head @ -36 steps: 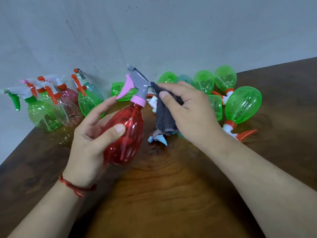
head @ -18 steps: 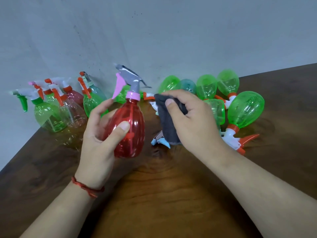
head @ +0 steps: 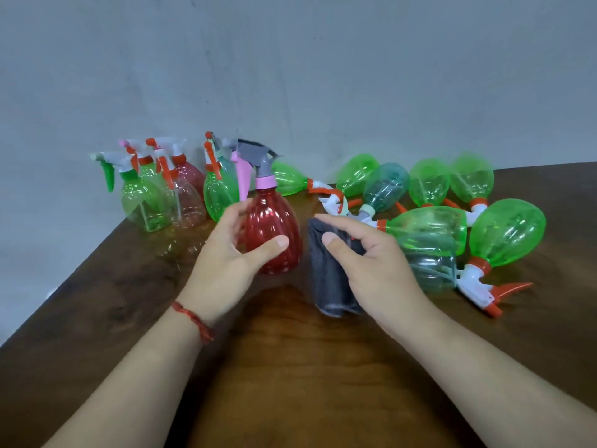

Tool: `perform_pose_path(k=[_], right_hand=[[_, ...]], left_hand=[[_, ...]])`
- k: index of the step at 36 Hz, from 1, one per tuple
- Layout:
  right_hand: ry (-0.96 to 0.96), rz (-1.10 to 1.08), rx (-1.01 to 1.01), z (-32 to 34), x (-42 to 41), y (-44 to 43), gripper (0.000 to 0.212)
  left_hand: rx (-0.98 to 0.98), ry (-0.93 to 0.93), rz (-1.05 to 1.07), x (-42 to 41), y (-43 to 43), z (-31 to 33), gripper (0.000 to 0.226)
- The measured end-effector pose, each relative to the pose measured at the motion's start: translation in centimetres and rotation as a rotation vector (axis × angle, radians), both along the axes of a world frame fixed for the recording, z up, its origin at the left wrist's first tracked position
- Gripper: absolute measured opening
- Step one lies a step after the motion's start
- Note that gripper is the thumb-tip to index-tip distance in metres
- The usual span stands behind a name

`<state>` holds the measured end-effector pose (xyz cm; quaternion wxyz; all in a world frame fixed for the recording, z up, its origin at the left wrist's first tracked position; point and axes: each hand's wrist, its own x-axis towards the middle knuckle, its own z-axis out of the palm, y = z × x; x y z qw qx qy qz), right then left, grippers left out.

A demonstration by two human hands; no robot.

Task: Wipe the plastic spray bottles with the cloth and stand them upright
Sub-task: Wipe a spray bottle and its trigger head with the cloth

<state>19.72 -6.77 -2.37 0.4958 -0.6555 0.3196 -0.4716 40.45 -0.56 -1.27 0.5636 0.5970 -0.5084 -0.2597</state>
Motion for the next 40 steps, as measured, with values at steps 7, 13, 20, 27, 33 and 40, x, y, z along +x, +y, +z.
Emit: perform_pose_path(k=[7, 13, 20, 27, 33, 40], right_hand=[[0.093, 0.03, -0.057, 1.3, 3.4, 1.6, 0.031], [0.059, 0.071, 0.049, 2.1, 7.8, 2.3, 0.029], [0.034, 0.162, 0.256, 1.6, 10.1, 4.1, 0.034], [0.056, 0.157, 0.281, 1.8, 10.1, 5.0, 0.034], [0.025, 0.157, 0.294, 2.4, 9.4, 5.4, 0.035], [-0.022, 0.157, 0.327, 2.5, 8.5, 5.7, 0.033]], left_hand=[[0.028, -0.23, 0.48, 8.7, 0.5, 1.0, 0.079], [0.119, -0.266, 0.728, 13.7, 1.4, 0.1, 0.073], [0.25, -0.27, 0.846, 17.1, 1.9, -1.3, 0.072], [0.319, -0.27, 0.905, 17.4, 2.0, -1.5, 0.084], [0.196, -0.06, 0.971, 16.8, 2.1, -0.5, 0.079], [0.224, -0.034, 0.897, 16.1, 1.9, -0.5, 0.039]])
